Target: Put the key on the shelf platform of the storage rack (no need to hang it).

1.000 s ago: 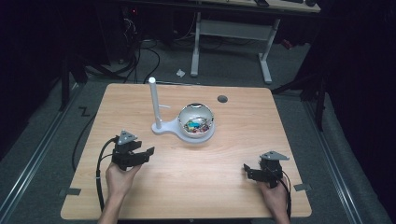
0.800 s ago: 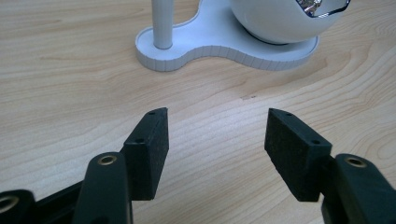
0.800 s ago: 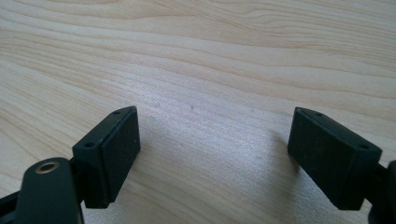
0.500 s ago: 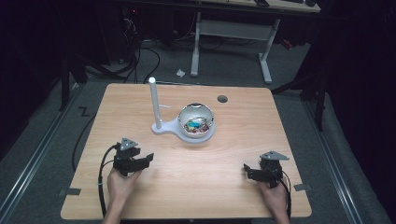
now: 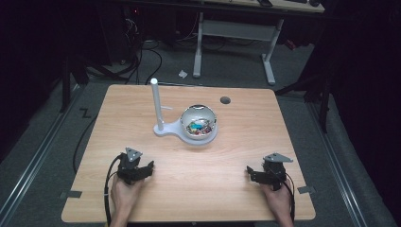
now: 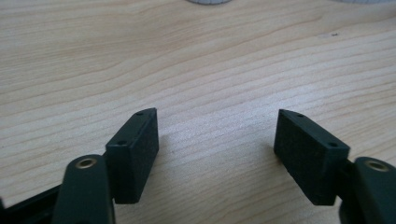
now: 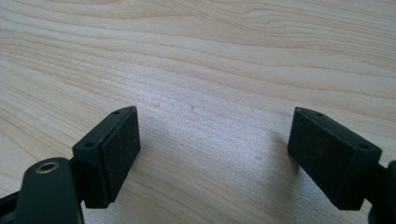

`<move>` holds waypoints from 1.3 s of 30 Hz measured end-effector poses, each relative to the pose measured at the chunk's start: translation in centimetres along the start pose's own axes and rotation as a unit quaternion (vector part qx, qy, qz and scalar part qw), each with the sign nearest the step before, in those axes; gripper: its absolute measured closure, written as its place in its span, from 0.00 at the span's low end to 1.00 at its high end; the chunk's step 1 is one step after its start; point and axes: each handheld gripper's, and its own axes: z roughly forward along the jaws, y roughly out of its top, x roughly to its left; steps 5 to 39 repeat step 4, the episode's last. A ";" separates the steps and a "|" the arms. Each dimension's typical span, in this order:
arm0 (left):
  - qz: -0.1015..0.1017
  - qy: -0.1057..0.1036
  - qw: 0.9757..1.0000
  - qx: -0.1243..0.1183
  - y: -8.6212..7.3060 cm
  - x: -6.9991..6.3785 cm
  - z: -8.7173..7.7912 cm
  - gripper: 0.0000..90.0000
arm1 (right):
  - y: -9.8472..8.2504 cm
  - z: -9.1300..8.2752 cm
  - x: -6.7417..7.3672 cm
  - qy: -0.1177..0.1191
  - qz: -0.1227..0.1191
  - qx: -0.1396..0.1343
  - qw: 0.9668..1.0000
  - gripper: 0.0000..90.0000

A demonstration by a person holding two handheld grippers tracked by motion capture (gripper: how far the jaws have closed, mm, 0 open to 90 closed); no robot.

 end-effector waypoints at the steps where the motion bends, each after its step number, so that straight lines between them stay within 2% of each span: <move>1: 0.000 0.000 1.000 0.000 0.0 0.0 0.0 0.33 | 0.0 0.0 0.0 0.000 0.000 0.000 1.000 0.19; 39: -0.001 -0.001 1.000 0.000 0.0 0.0 0.0 0.33 | 0.0 0.0 0.0 0.000 0.000 0.000 1.000 0.19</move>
